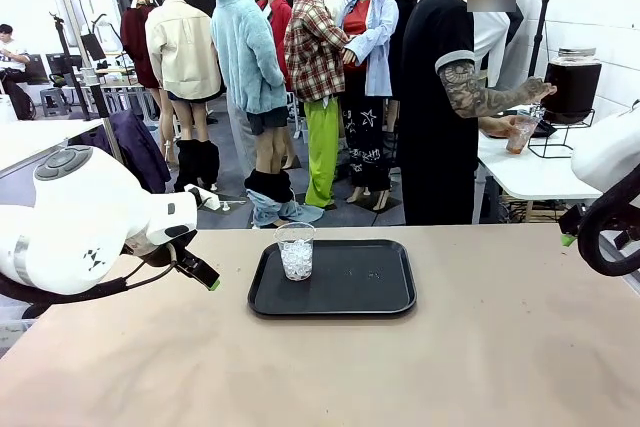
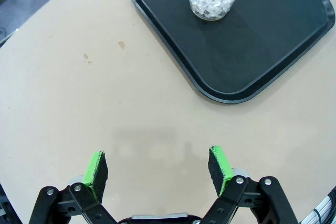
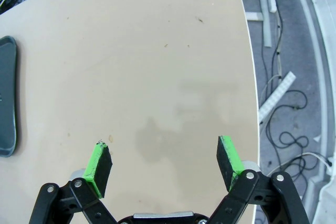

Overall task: Pour the drink into the iced cup.
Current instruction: Pick up the iced cup indicated by the human and present it to them.

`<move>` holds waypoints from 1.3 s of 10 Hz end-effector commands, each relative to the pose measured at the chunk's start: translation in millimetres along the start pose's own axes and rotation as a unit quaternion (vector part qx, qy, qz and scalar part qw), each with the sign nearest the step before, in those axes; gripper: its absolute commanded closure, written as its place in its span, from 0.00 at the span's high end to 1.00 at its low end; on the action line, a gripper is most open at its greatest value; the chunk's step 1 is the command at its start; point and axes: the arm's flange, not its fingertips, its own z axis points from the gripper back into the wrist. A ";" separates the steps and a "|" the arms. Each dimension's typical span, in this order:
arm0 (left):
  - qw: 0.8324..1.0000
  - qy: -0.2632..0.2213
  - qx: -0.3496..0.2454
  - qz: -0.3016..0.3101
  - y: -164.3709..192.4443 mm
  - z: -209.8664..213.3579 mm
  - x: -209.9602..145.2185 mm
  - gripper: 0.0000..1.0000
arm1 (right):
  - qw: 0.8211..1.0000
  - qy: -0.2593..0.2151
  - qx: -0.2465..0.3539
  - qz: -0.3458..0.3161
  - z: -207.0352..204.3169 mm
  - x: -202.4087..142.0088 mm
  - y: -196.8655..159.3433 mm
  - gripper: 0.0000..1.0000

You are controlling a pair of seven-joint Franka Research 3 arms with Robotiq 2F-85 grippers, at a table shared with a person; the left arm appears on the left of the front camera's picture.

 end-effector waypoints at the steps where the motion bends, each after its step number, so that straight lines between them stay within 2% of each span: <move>1: 1.000 -0.001 0.000 0.002 1.7 0.7 -0.8 1.00 | 1.000 -0.002 -0.005 0.002 -0.6 0.8 -1.2 1.00; 13: 1.000 -0.001 0.000 0.002 1.7 0.7 -0.8 1.00 | 1.000 -0.002 -0.005 0.002 -0.6 0.8 -1.2 1.00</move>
